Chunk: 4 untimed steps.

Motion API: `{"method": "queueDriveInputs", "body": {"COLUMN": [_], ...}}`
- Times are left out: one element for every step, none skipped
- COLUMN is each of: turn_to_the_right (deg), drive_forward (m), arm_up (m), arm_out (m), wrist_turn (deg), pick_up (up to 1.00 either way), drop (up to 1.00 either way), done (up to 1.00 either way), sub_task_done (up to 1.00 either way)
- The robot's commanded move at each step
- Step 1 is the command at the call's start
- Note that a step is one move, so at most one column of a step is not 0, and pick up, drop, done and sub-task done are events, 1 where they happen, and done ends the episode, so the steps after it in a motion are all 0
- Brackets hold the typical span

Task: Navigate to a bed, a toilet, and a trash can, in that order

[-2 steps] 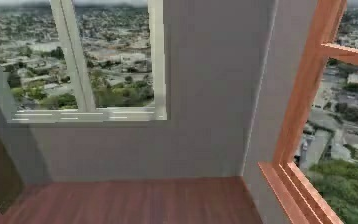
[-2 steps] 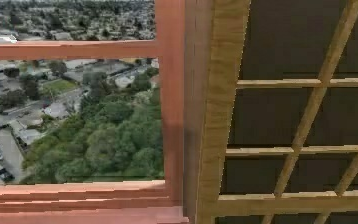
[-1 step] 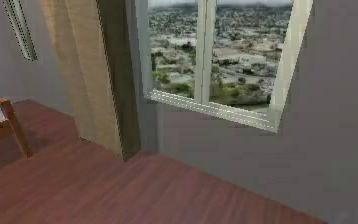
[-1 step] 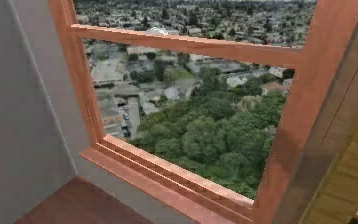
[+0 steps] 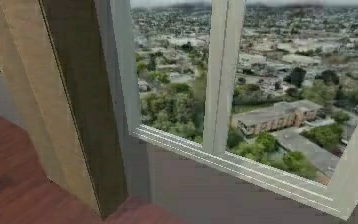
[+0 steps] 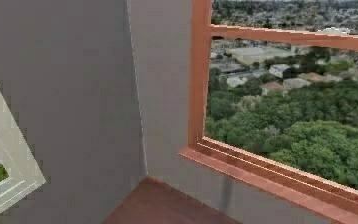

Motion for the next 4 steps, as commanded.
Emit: {"method": "queueDriveInputs", "body": {"turn_to_the_right": [-45.0,-36.0,0.0,18.0], "drive_forward": [0.00,0.00,0.65,0.00], "arm_up": [0.00,0.00,0.00,0.00], "arm_out": [0.00,0.00,0.00,0.00], "wrist_turn": [0.0,0.0,0.0,0.0], "pick_up": [0.00,0.00,0.00,0.00], "drop": [0.00,0.00,0.00,0.00], "done": [0.00,0.00,0.00,0.00], "sub_task_done": [0.00,0.00,0.00,0.00]}}
